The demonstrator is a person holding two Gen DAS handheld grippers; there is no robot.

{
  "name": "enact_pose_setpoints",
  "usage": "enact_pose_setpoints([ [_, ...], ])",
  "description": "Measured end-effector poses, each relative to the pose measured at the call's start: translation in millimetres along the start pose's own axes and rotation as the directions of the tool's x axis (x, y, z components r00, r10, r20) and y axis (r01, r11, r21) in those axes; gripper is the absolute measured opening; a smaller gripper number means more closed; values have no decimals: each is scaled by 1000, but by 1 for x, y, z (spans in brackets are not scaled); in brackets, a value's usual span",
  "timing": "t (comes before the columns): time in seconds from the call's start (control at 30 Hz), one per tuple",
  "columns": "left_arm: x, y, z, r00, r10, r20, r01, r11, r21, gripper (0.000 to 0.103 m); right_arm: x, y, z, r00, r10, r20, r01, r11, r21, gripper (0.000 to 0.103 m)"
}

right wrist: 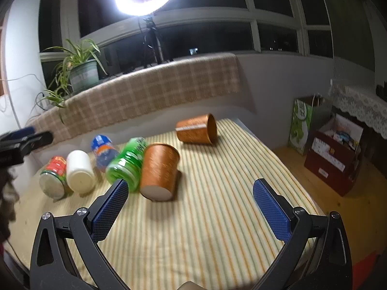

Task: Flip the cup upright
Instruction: 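Move the left gripper to the lying orange paper cup and close on it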

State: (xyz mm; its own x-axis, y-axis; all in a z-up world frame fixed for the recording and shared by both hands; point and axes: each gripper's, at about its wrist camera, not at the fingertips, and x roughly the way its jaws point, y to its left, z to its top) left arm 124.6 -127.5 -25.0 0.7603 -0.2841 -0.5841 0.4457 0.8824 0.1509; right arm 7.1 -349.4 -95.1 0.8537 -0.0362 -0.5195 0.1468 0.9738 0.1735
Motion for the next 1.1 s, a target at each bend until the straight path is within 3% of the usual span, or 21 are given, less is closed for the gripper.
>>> enact_pose_setpoints([
  [0.13, 35, -32, 22, 997, -52, -51, 58, 989, 135, 101, 2, -19, -7, 1000, 4, -25, -4, 1000, 23, 103],
  [0.33, 81, -80, 49, 986, -104, -132, 140, 942, 306, 100, 5, -43, -18, 998, 1, -63, 2, 999, 49, 103],
  [0.47, 116, -105, 72, 962, -165, -218, 235, 907, 350, 98, 10, -56, -24, 996, 9, -92, -2, 997, 79, 103],
  [0.6, 150, -127, 89, 956, -139, -260, 246, 862, 444, 98, 15, -69, -28, 994, 11, -113, 0, 995, 100, 103],
  [0.8, 194, -149, 97, 931, -104, -350, 291, 793, 536, 97, 22, -90, -28, 991, 9, -130, 8, 991, 135, 103],
  [0.87, 206, -158, 97, 925, -83, -371, 301, 757, 579, 95, 23, -95, -27, 991, 12, -133, 8, 989, 146, 103],
  [1.1, 242, -171, 98, 900, -48, -433, 344, 686, 641, 93, 32, -101, -23, 990, 20, -142, 2, 988, 153, 103],
])
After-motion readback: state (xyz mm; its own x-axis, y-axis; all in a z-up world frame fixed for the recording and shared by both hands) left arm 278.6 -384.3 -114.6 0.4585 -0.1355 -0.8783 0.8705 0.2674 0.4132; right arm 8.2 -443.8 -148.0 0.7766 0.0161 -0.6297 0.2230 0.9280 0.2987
